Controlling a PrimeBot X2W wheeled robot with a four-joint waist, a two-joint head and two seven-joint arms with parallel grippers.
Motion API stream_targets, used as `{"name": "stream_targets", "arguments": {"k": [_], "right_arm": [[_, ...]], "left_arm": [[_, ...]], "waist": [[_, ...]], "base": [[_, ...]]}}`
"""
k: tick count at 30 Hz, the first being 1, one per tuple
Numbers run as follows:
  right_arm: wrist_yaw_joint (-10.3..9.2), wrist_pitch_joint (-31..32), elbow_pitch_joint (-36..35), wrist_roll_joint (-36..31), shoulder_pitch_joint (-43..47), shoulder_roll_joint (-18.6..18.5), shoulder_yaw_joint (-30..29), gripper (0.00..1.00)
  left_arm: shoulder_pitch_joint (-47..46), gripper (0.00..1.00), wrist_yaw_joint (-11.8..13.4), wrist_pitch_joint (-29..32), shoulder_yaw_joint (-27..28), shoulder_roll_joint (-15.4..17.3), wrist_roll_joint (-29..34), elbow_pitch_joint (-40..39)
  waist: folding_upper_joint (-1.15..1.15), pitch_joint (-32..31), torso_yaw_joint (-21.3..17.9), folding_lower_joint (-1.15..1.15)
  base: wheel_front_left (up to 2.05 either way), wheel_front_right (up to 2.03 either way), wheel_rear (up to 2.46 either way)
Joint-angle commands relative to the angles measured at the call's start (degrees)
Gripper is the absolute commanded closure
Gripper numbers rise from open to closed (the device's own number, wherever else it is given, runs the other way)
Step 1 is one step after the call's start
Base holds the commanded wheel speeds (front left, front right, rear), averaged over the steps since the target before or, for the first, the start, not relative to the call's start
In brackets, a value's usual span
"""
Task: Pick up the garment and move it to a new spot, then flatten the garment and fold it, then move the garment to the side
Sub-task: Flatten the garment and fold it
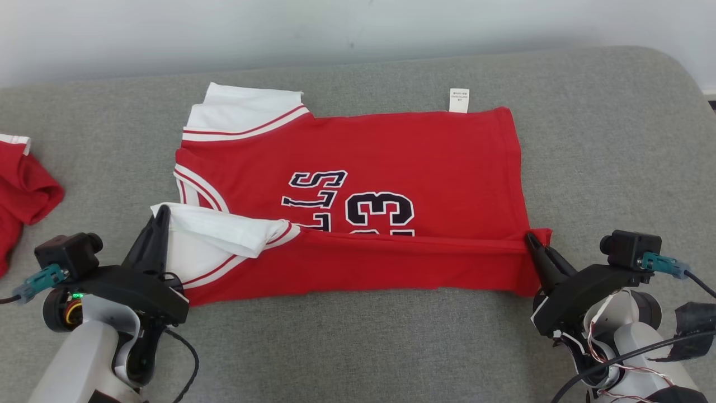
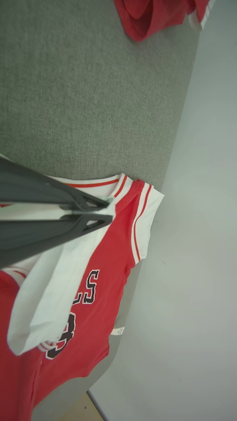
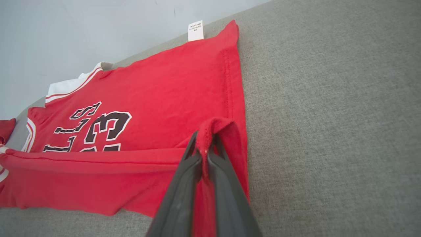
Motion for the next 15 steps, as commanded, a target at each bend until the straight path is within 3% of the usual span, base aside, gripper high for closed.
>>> {"name": "stream_targets", "arguments": {"k": [1,2,8,15], "right_arm": [[0.03,-0.7,0.3,-0.5,-0.4,-0.2,0.2,0.07],[0.03,-1.4,0.8,-0.4,-0.4,-0.2,0.3,0.0],[0.03,-4.4,1.2,-1.0,1.8,-1.2,-0.4,0.0],[0.03,-6.4,-3.1,-3.6,6.1,-2.0,-2.6,0.0]], "left_arm": [[-1.0,0.0,-0.2,-1.0,-0.1,0.4,0.7,1.0],[-1.3,0.0,-0.6,-1.7,-0.4,0.2,1.0,1.9],[-0.6,0.0,-1.9,-4.8,-1.2,-1.3,1.1,4.9],[3.4,0.0,-1.6,-7.2,-0.6,-1.6,0.9,3.5]], "waist": [[-0.01,-0.4,0.4,-0.01],[-0.01,-0.6,0.5,-0.01],[-0.01,-2.3,1.8,-0.01],[-0.01,-3.7,2.4,-0.01]], "base": [[0.0,0.0,0.0],[0.0,0.0,0.0],[0.0,0.0,0.0],[0.0,0.0,0.0]]}}
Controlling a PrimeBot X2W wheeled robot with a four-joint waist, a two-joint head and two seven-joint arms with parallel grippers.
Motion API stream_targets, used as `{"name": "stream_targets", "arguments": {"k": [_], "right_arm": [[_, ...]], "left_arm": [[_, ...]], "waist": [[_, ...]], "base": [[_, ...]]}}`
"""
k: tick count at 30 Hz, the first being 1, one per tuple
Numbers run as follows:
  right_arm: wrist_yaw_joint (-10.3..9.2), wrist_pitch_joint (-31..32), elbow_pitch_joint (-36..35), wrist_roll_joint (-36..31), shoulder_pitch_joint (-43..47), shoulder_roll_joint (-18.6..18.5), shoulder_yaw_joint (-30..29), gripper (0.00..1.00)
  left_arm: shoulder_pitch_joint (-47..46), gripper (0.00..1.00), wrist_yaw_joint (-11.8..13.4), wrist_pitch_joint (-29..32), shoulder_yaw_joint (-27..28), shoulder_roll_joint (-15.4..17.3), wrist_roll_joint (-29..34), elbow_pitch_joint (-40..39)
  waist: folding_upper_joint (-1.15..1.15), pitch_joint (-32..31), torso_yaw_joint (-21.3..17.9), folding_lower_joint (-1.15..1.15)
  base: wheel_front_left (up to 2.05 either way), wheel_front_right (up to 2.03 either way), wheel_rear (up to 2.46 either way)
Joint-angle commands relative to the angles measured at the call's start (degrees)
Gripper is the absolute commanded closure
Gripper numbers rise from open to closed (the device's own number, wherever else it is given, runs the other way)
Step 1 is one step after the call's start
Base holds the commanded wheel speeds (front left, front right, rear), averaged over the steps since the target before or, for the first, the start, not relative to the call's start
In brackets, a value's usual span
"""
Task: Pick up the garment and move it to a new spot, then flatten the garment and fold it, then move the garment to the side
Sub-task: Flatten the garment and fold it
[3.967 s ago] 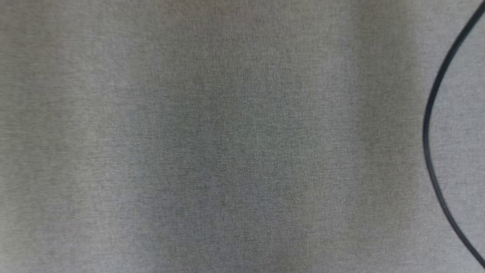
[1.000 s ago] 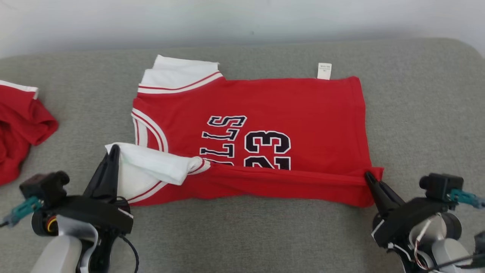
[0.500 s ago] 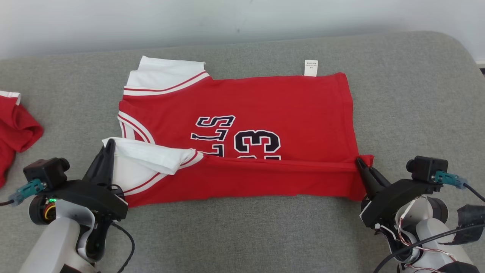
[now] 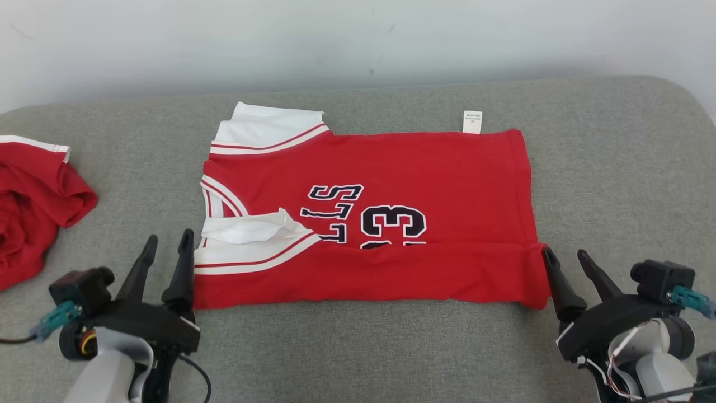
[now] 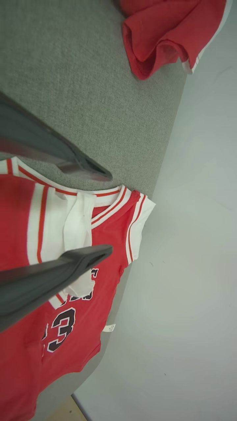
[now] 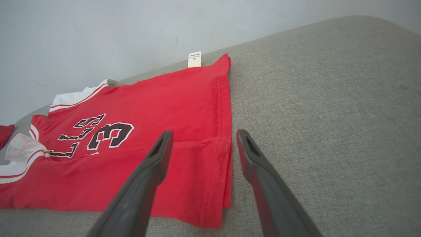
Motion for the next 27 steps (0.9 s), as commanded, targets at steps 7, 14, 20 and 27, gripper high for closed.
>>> {"name": "stream_targets", "arguments": {"k": [7,14,20,27], "right_arm": [[0.03,0.9,-3.5,-2.7,4.4,1.0,-2.1,0.0],[0.03,1.2,-2.9,-3.9,4.9,2.6,-3.2,0.0],[0.03,0.5,-1.3,-5.4,3.8,2.7,-3.2,0.0],[0.03,-0.1,0.8,-6.6,2.9,3.6,-2.6,0.0]], "left_arm": [[5.4,0.0,1.4,-1.2,0.0,0.5,1.1,-2.4],[6.8,0.0,2.3,-1.3,-2.0,0.5,3.3,-1.4],[6.5,0.0,2.5,-1.5,-3.3,0.5,4.8,0.7],[6.4,0.0,2.4,-1.9,-3.3,0.4,5.7,2.7]], "waist": [[0.0,0.2,0.3,0.0],[0.0,1.7,0.4,0.0],[0.0,2.6,0.3,0.0],[0.0,3.2,-0.1,0.0]], "base": [[0.0,0.0,0.0],[0.0,0.0,0.0],[0.0,0.0,0.0],[0.0,0.0,0.0]]}}
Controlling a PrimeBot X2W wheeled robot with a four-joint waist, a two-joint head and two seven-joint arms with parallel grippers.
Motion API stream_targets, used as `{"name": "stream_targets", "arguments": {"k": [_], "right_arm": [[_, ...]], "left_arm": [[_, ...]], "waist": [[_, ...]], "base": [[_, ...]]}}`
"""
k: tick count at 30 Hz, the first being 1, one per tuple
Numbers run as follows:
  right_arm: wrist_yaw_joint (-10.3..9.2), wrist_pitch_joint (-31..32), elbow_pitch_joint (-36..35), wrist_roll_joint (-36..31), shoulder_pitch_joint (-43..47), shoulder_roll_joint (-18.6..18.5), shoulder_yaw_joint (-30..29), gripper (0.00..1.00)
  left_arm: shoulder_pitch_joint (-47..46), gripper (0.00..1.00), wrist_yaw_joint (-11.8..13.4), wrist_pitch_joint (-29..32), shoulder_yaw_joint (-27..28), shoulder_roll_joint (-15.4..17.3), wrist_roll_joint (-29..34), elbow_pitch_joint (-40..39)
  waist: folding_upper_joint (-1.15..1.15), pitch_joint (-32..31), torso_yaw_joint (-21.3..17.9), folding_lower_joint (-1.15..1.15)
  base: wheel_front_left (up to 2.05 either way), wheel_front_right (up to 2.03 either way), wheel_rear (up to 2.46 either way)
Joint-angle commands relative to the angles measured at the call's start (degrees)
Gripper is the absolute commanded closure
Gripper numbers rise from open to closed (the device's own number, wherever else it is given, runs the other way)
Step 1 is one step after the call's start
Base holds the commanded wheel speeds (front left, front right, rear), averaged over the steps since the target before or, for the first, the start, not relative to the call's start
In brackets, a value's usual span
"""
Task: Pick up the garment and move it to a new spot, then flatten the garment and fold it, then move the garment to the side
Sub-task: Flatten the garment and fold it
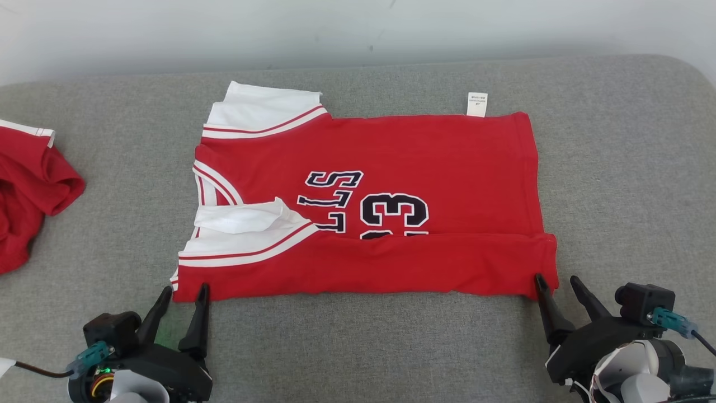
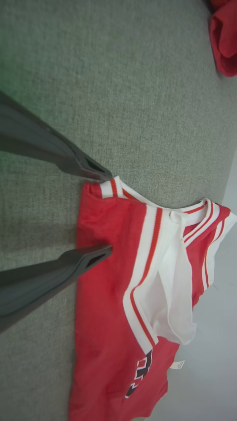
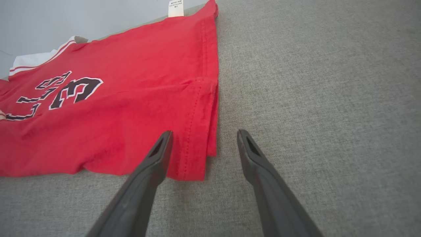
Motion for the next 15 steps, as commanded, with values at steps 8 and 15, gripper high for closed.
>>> {"name": "stream_targets", "arguments": {"k": [8,15], "right_arm": [[0.03,-0.4,3.6,-0.2,-2.3,1.1,1.1,0.51],[0.03,-0.9,5.8,0.4,-3.2,0.9,1.8,1.0]], "left_arm": [[-0.6,0.15,-0.9,-0.3,0.2,-1.1,-0.4,3.4],[-1.9,1.0,-2.2,-0.4,-0.1,-2.3,-0.1,6.3]], "waist": [[0.0,0.4,0.6,0.0],[0.0,0.0,1.1,0.0]], "base": [[0.0,0.0,0.0],[0.0,0.0,0.0]]}}
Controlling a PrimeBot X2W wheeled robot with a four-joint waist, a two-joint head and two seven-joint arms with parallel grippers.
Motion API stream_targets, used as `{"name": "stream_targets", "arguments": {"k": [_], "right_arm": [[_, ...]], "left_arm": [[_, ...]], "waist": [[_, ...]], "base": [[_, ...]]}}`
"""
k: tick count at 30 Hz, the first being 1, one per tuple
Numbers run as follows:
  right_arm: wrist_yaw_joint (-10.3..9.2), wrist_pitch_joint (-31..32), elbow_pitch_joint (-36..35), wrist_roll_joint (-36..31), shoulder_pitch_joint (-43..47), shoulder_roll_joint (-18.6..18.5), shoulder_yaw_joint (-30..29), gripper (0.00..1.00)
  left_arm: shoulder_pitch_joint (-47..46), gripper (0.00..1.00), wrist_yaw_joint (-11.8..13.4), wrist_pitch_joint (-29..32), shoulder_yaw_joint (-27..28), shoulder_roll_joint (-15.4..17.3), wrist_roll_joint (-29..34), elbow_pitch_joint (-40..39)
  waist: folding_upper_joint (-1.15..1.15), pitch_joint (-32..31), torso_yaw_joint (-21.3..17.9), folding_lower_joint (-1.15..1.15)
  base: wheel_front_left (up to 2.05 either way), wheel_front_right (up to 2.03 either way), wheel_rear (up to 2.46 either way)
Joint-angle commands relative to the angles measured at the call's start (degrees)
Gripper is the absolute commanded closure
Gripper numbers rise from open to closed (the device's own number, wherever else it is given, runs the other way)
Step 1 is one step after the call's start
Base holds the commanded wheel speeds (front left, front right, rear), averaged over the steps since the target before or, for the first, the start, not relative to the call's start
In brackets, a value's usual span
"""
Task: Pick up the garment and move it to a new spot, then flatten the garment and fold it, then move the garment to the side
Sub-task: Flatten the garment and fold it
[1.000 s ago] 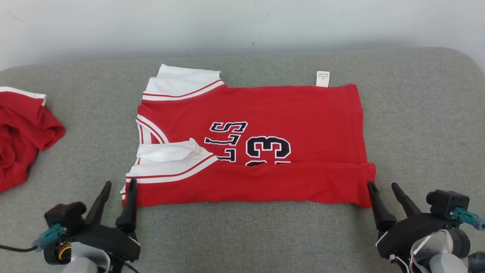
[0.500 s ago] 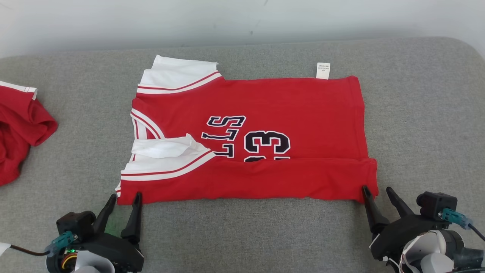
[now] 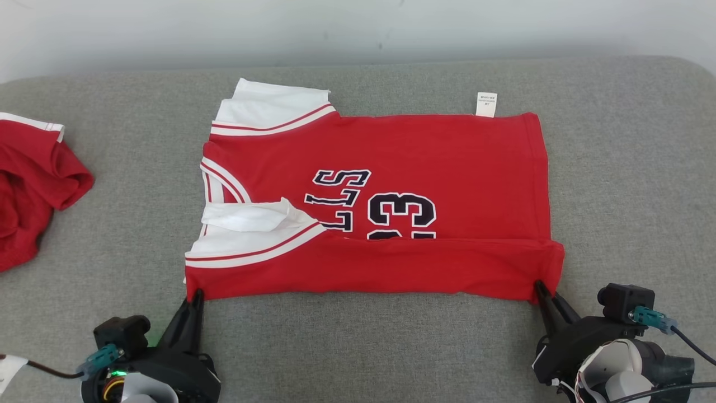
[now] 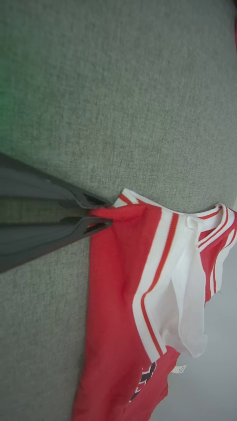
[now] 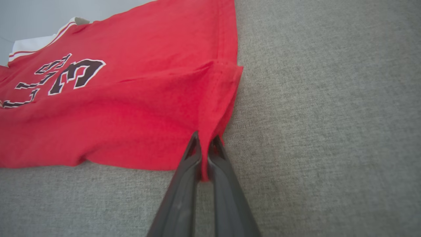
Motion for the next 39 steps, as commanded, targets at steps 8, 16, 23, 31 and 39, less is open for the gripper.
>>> {"name": "stream_targets", "arguments": {"k": [8,16,23,31,39], "right_arm": [[0.02,-1.2,-1.4,1.3,3.7,-1.6,-1.7,1.0],[0.0,2.0,-8.8,1.2,12.1,-3.0,-4.6,1.0],[0.0,8.2,-13.1,1.8,17.9,-3.9,-6.9,1.0],[0.0,9.3,-14.2,0.9,20.3,-3.7,-7.9,1.0],[0.0,7.1,-13.1,-1.4,19.4,-2.4,-8.0,0.0]], "left_arm": [[4.9,1.0,-0.4,-0.2,1.0,-0.5,1.4,-3.7],[15.5,1.0,2.3,-0.2,1.1,-1.6,0.5,-12.3],[24.5,1.0,5.3,1.2,0.3,-2.6,-0.8,-20.0],[27.8,1.0,6.5,1.8,0.0,-2.5,-1.3,-22.1],[25.9,0.0,6.4,0.8,0.4,-2.9,-0.3,-20.5]], "waist": [[0.0,-4.8,1.0,0.0],[0.0,-9.4,1.5,0.0],[0.0,-11.4,1.6,0.0],[0.0,-12.1,2.2,0.0],[0.0,-12.0,2.6,0.0]], "base": [[0.0,0.0,0.0],[0.0,0.0,0.0],[0.0,0.0,0.0],[0.0,0.0,0.0],[0.0,0.0,0.0]]}}
